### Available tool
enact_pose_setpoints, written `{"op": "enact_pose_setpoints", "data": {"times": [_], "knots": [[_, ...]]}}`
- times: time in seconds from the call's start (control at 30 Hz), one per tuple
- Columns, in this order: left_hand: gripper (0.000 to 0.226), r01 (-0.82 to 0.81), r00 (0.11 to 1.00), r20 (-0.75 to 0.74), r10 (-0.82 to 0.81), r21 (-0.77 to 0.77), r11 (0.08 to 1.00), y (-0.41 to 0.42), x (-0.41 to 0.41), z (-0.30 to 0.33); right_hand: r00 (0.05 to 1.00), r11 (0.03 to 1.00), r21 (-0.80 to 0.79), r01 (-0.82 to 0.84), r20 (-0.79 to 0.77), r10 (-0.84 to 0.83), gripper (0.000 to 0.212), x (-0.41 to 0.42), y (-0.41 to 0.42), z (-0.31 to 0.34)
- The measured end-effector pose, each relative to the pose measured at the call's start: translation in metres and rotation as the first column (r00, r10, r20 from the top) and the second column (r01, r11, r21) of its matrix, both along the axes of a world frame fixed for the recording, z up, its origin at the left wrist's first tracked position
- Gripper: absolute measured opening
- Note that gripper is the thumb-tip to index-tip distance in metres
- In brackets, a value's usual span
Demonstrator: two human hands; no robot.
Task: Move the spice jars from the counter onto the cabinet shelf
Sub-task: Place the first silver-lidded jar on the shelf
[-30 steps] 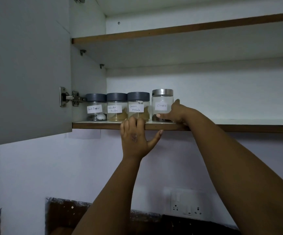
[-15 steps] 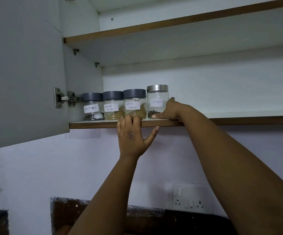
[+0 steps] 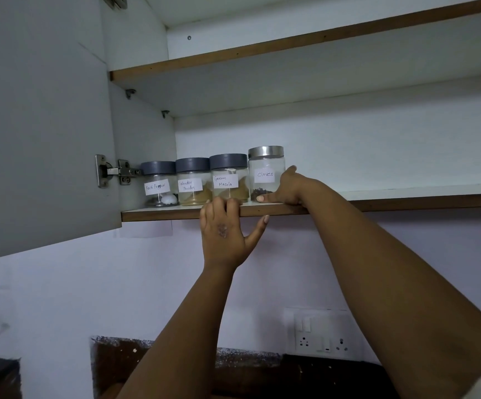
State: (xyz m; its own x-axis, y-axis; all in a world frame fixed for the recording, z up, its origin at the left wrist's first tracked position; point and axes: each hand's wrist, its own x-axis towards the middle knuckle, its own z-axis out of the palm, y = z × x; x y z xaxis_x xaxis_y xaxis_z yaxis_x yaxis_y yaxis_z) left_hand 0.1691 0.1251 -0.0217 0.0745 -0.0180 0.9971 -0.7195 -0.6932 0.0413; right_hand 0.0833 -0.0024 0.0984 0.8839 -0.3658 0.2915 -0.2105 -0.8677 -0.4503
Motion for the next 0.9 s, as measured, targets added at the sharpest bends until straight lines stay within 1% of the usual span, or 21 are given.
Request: {"op": "enact_pose_setpoints", "data": {"times": [0.27, 0.47, 0.63, 0.7, 0.77, 0.87, 0.9], "knots": [[0.054, 0.007, 1.000, -0.003, -0.007, 0.005, 1.000, 0.001, -0.001, 0.000, 1.000, 1.000, -0.008, 0.014, -0.007, -0.014, 0.120, -0.002, 0.002, 0.000], [0.052, 0.023, 1.000, -0.002, -0.023, 0.010, 1.000, 0.002, -0.003, -0.001, 0.999, 0.999, 0.021, 0.033, 0.002, -0.033, 0.126, -0.003, 0.003, -0.001], [0.050, 0.063, 0.998, -0.004, -0.063, 0.002, 0.998, 0.003, -0.010, 0.002, 0.997, 0.995, 0.072, 0.070, -0.020, -0.069, 0.123, -0.015, 0.006, -0.004], [0.049, 0.075, 0.997, 0.002, -0.075, 0.013, 0.997, 0.005, -0.010, 0.001, 0.986, 0.986, -0.003, 0.169, 0.005, -0.169, 0.113, -0.018, 0.007, -0.016], [0.049, 0.097, 0.995, -0.008, -0.097, 0.034, 0.995, 0.007, -0.012, 0.000, 0.955, 0.947, -0.132, 0.293, 0.094, -0.282, 0.100, -0.026, 0.011, -0.028], [0.056, 0.144, 0.989, -0.060, -0.139, 0.089, 0.986, 0.012, -0.016, -0.007, 0.921, 0.879, -0.292, 0.376, 0.222, -0.320, 0.072, -0.040, 0.019, -0.043], [0.061, 0.172, 0.983, -0.082, -0.163, 0.118, 0.978, 0.014, -0.017, -0.010, 0.907, 0.859, -0.319, 0.400, 0.271, -0.322, 0.067, -0.042, 0.022, -0.050]]}}
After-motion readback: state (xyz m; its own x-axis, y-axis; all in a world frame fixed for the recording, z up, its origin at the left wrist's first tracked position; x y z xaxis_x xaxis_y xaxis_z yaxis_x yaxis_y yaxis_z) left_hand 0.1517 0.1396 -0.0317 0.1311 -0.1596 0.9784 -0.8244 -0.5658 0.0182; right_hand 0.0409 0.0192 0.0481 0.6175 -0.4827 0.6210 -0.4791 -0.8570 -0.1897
